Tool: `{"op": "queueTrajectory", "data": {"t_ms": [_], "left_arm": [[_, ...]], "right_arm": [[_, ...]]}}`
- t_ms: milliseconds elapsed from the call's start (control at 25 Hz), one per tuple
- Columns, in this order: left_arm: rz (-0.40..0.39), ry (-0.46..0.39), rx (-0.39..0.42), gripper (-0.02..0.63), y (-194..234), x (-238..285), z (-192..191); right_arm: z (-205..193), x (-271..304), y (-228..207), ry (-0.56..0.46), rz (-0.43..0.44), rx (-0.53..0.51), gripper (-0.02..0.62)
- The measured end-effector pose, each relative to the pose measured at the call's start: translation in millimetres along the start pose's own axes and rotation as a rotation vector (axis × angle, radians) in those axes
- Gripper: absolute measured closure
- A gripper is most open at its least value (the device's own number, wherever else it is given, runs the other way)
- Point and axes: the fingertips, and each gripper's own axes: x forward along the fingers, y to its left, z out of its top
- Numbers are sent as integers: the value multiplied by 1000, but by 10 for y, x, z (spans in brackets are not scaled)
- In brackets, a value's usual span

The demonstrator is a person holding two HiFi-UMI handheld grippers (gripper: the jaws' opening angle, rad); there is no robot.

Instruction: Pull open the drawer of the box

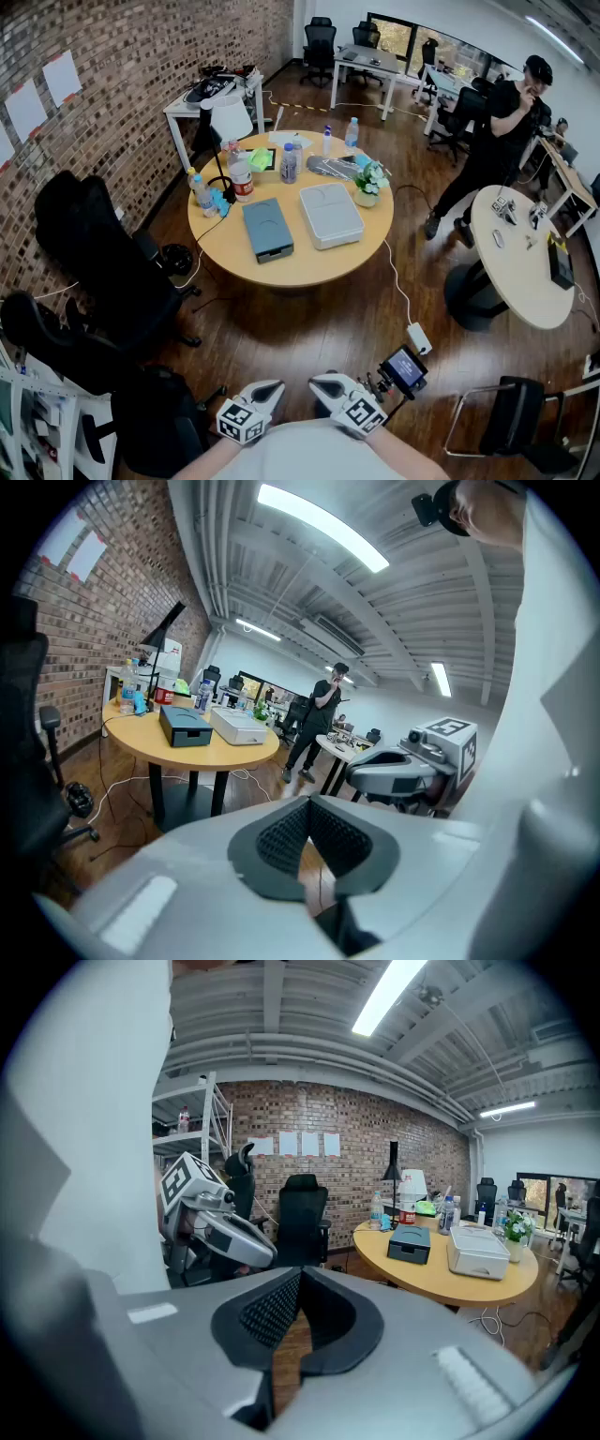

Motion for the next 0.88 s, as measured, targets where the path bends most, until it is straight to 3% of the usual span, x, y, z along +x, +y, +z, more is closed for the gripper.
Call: {"op": "queueTrajectory", "data": {"t_ms": [240, 520, 720, 880], "left_arm": [[26, -24, 51, 600, 214, 734, 638], [102, -22, 40, 600, 307, 1235, 983], [164, -29, 29, 600, 380, 1434, 1165], [189, -43, -12, 600, 471, 1389, 1084]], "right_arm": [[159, -69, -919, -13, -2, -47, 592], [217, -66, -1634, -41, 74, -49, 592], [238, -119, -1982, -42, 134, -64, 592], [28, -123, -1982, 63, 139, 39, 591]]}}
